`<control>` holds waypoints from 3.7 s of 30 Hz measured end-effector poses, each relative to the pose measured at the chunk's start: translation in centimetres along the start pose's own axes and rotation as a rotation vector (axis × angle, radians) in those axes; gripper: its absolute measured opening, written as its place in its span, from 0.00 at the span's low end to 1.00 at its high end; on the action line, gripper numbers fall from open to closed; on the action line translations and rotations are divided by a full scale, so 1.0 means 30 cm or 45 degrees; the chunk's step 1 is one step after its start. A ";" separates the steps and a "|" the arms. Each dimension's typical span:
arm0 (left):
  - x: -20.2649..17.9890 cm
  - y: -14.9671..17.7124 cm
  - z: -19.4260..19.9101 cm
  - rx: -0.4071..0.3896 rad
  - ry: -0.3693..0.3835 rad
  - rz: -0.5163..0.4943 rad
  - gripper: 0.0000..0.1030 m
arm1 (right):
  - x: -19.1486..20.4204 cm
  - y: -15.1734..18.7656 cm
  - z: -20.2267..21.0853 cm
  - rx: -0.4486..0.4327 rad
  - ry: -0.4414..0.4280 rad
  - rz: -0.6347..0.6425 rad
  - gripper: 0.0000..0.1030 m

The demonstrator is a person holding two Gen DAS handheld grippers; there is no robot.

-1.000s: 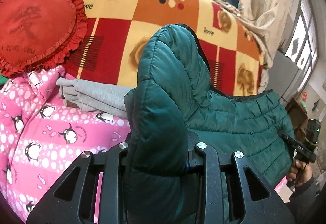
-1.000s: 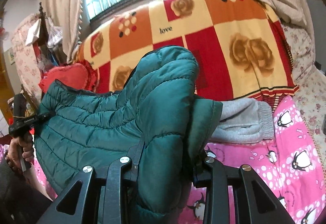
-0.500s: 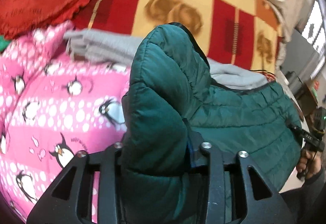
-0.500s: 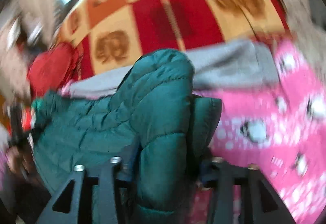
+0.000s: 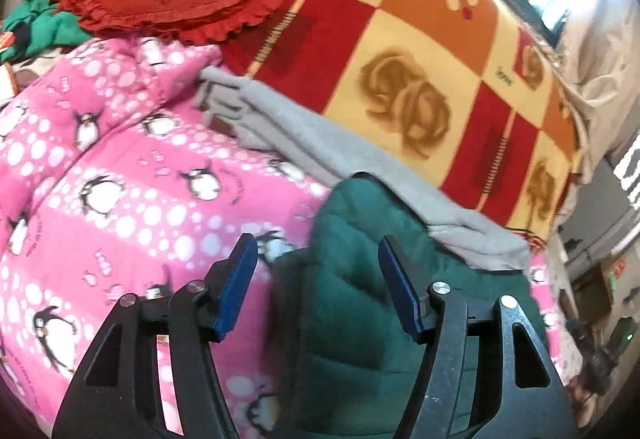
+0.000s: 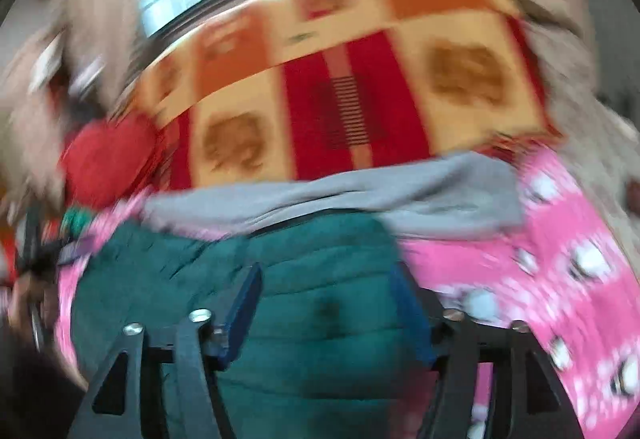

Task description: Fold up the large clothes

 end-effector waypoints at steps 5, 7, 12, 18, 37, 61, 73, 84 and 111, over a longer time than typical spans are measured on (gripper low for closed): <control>-0.091 0.076 -0.126 0.143 -0.086 -0.188 0.75 | 0.062 0.087 -0.192 0.262 0.065 0.063 0.82; -0.099 0.103 -0.180 0.191 -0.179 -0.251 0.76 | 0.022 0.144 -0.263 0.389 0.058 -0.005 0.84; -0.105 0.120 -0.201 0.183 -0.244 -0.275 0.78 | 0.025 0.158 -0.257 0.381 0.031 -0.038 0.99; -0.065 0.136 -0.251 0.259 -0.397 -0.241 1.00 | 0.029 0.170 -0.260 0.371 0.052 -0.059 1.00; -0.020 0.143 -0.281 0.376 -0.209 0.031 1.00 | 0.049 0.152 -0.285 0.342 0.110 -0.038 1.00; -0.458 0.762 0.301 0.229 -0.291 -0.518 1.00 | 0.339 0.483 0.518 0.216 0.305 -0.038 1.00; -0.487 0.878 0.447 0.233 -0.297 -0.518 1.00 | 0.451 0.563 0.615 0.203 0.306 0.039 1.00; -0.524 0.872 0.489 0.194 -0.289 -0.546 1.00 | 0.456 0.526 0.660 0.142 0.299 0.035 1.00; -0.522 0.868 0.480 0.204 -0.294 -0.546 1.00 | 0.458 0.519 0.659 0.149 0.288 0.038 1.00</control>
Point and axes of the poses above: each gripper's, at about its wrist camera, not at the fingertips, and z roughly against the way its jaws point, x to its left, y to its underside, the point moved 7 cm from there along -z, roughly the way its jaws point, and after that the axes turned 6 degrees about x, right-handed, at the moved point
